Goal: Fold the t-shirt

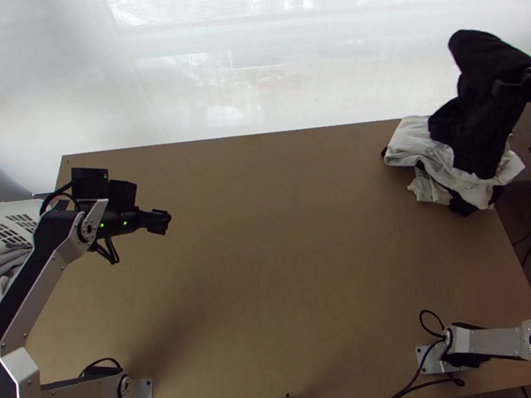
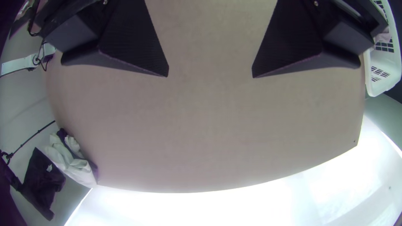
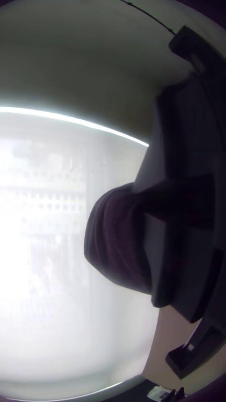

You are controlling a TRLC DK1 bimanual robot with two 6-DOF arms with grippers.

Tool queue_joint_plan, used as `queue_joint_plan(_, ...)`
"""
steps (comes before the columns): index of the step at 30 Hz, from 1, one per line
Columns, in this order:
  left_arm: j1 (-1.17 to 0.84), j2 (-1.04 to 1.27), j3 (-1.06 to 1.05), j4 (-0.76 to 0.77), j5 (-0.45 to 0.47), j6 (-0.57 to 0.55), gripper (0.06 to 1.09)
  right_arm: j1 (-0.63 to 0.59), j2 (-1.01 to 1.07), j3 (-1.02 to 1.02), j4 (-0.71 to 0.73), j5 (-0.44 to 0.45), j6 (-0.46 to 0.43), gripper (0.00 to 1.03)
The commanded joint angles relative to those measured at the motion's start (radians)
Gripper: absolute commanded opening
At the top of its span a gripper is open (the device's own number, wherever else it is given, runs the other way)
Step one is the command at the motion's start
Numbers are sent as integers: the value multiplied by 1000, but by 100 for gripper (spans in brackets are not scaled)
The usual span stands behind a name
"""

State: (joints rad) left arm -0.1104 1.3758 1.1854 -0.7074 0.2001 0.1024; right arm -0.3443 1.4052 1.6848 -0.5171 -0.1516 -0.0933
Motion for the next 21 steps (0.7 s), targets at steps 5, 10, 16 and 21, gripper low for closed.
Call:
queue_joint_plan(5,38,-24,-86,22,-1,22,103,-348,153,150,0,-166,-5,3)
queue_joint_plan(10,40,-23,-106,36,1,20,103,-337,221,141,8,-167,4,3)
queue_joint_plan(16,71,-29,-135,43,1,23,103,-174,250,21,19,-164,44,3)
queue_joint_plan(21,101,-49,-162,49,1,29,103,-28,271,-82,80,-105,87,3)
